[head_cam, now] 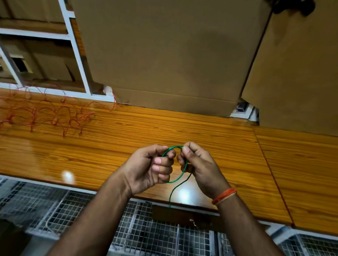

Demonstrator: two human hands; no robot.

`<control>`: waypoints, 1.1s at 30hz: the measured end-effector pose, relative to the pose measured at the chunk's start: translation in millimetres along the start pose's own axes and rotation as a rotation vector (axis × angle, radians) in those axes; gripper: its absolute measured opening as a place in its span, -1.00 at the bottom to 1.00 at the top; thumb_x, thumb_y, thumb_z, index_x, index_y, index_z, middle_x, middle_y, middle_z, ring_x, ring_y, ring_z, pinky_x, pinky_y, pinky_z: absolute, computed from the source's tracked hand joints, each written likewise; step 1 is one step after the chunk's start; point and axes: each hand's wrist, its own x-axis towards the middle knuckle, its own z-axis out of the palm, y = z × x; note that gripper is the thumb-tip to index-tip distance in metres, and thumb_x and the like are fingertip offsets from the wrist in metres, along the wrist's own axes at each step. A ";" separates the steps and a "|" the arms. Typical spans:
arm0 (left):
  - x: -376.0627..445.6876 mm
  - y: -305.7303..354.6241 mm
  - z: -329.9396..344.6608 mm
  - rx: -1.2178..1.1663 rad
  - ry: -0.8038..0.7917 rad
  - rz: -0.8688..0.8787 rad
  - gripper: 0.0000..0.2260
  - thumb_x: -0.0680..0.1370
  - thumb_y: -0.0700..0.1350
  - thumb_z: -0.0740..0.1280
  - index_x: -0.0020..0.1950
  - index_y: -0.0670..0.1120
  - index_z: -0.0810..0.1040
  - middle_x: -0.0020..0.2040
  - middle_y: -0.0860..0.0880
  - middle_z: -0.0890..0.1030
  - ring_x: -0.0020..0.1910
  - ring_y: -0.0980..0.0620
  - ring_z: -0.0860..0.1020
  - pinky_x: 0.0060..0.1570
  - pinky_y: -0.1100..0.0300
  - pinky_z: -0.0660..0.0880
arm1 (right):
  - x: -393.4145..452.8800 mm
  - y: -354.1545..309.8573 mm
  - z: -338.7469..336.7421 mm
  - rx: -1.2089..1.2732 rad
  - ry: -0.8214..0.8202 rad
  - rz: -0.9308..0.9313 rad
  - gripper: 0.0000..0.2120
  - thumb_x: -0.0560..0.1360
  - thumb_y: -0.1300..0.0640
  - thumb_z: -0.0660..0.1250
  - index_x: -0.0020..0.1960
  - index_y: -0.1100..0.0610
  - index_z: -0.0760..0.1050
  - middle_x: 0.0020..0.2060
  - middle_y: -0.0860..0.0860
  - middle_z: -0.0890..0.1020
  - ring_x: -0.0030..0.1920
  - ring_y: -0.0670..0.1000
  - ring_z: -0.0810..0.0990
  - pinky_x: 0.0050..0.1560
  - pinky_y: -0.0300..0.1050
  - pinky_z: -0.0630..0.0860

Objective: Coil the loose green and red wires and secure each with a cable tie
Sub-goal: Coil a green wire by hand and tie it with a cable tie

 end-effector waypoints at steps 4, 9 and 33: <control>5.6 -5.8 7.2 0.011 -0.027 0.094 -0.75 0.64 -0.07 0.19 -0.20 -0.07 0.52 -0.45 0.13 0.25 -0.53 0.21 0.21 -0.44 0.30 0.25 | -3.0 6.0 -5.2 0.022 0.080 0.000 -0.77 0.71 0.09 0.17 -0.11 0.12 0.41 -0.31 -0.03 0.49 -0.33 -0.08 0.37 -0.31 -0.20 0.36; 3.5 9.6 -1.7 -0.241 -0.025 0.233 -0.72 0.68 -0.12 0.12 -0.21 -0.04 0.47 -0.47 0.11 0.28 -0.53 0.21 0.26 -0.40 0.31 0.24 | -12.9 42.4 -16.2 -0.053 0.298 0.037 -0.91 0.61 0.26 0.37 0.01 0.13 0.47 -0.29 0.03 0.48 -0.29 -0.03 0.44 -0.33 -0.12 0.42; -21.5 36.2 -65.8 0.405 0.083 0.409 -0.73 0.70 -0.15 0.14 -0.16 -0.14 0.47 -0.44 0.01 0.24 -0.50 0.13 0.15 -0.45 0.23 0.04 | 28.4 -37.2 89.1 -0.515 0.173 -0.372 -0.87 0.55 0.28 0.43 0.05 0.12 0.58 -0.12 -0.07 0.66 -0.08 0.03 0.67 -0.07 0.14 0.61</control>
